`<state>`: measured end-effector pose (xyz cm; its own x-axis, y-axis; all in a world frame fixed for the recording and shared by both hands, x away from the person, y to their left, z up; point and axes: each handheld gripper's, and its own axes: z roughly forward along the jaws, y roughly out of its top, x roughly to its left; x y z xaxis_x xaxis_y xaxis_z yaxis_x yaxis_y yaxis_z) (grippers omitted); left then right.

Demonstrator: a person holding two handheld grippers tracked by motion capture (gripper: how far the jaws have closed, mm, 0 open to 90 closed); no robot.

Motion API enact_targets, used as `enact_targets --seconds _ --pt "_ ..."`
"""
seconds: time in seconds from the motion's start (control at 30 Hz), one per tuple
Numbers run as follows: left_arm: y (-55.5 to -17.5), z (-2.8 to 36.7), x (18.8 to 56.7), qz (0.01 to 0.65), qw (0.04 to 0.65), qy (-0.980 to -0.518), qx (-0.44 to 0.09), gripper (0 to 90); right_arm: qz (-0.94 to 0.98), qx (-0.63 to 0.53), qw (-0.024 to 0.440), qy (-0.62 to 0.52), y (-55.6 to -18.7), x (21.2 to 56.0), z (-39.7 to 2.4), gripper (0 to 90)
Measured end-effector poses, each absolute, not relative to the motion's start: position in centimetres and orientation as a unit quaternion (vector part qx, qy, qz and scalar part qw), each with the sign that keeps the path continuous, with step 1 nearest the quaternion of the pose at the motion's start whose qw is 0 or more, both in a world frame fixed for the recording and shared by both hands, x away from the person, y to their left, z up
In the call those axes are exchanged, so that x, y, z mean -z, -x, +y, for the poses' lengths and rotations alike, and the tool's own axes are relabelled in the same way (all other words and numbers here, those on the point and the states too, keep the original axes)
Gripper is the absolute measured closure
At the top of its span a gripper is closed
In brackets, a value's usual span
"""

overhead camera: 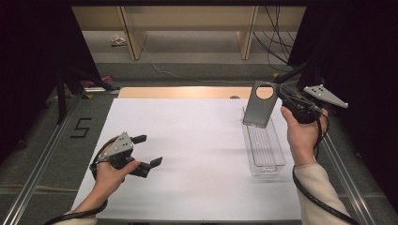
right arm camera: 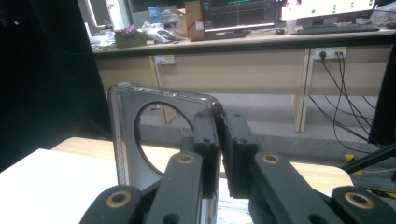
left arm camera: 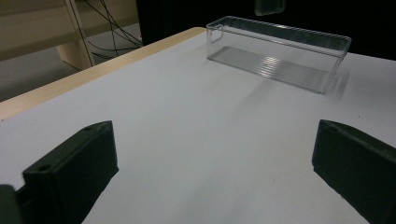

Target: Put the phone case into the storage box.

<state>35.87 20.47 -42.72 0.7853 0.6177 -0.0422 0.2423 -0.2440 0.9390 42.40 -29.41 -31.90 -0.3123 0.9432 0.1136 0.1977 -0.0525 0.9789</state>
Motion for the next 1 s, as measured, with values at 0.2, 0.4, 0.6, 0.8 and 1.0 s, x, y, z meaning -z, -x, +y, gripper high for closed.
enact_targets --seconds 0.2,0.4,0.6,0.8,1.0 --pt "-35.87 20.52 42.66 0.279 0.548 -0.769 -0.173 0.0 0.598 -0.544 0.344 -0.477 -42.48 31.96 -29.58 85.1" --pt "-35.88 20.56 42.67 0.28 0.548 -0.769 -0.172 0.0 0.598 -0.543 0.345 -0.478 -42.55 32.0 -29.7 85.1" --pt "-35.9 20.58 42.66 0.28 0.548 -0.769 -0.173 0.0 0.6 -0.538 0.35 -0.477 -42.66 32.14 -29.75 85.1" --pt "-35.95 20.65 42.69 0.281 0.548 -0.769 -0.172 0.0 0.598 -0.537 0.351 -0.48 -42.73 32.16 -30.04 85.1" --pt "-35.95 20.64 42.7 0.281 0.548 -0.769 -0.172 0.0 0.597 -0.538 0.352 -0.48 -42.74 32.12 -30.21 85.1"
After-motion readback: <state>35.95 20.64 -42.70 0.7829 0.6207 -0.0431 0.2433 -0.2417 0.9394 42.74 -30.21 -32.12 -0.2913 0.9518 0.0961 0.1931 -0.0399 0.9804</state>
